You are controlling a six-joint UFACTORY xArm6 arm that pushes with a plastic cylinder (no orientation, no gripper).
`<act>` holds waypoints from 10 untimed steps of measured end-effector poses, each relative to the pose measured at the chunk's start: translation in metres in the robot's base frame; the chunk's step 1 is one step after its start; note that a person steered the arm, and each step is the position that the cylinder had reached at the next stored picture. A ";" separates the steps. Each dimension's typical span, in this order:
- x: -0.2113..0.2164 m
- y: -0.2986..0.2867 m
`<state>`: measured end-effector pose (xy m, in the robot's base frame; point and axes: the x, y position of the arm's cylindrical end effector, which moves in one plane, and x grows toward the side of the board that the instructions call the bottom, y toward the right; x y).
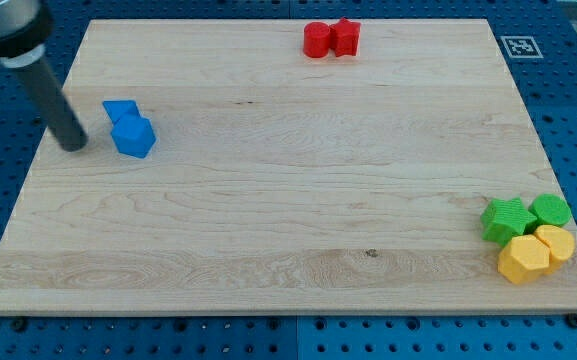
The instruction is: Push the blue cube to the bottom of the red star
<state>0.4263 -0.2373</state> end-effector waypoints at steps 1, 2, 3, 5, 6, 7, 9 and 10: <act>0.000 0.083; -0.001 0.165; -0.002 0.182; -0.043 0.235; -0.043 0.235; -0.044 0.235; -0.052 0.291; -0.058 0.309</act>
<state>0.3684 0.0715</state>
